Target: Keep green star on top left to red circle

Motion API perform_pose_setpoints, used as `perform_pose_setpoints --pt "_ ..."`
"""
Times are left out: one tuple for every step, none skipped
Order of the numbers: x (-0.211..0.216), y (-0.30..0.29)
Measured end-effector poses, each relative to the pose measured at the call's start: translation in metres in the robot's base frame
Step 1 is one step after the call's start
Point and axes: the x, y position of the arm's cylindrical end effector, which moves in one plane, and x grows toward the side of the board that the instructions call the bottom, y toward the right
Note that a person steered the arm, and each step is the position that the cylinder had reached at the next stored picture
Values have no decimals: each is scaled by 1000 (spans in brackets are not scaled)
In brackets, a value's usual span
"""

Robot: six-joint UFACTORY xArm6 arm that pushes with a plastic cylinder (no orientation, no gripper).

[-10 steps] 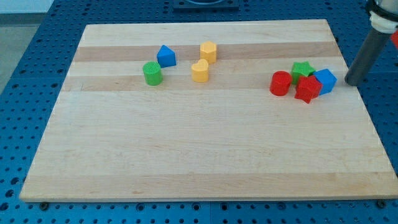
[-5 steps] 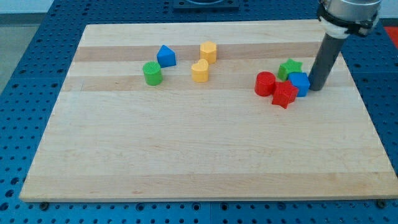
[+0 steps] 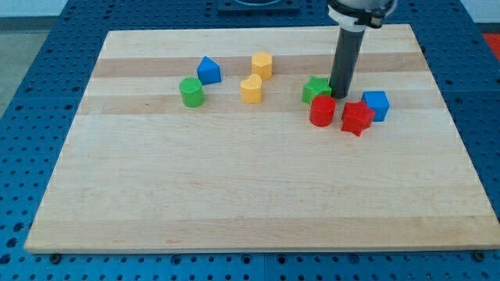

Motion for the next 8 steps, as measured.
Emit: perform_pose_setpoints --pt "4 3" --pt "12 3" --pt "30 0" --pt "42 -7" --pt "41 -9" --pt "34 -11" --pt "8 -18" --pt "-12 -23"
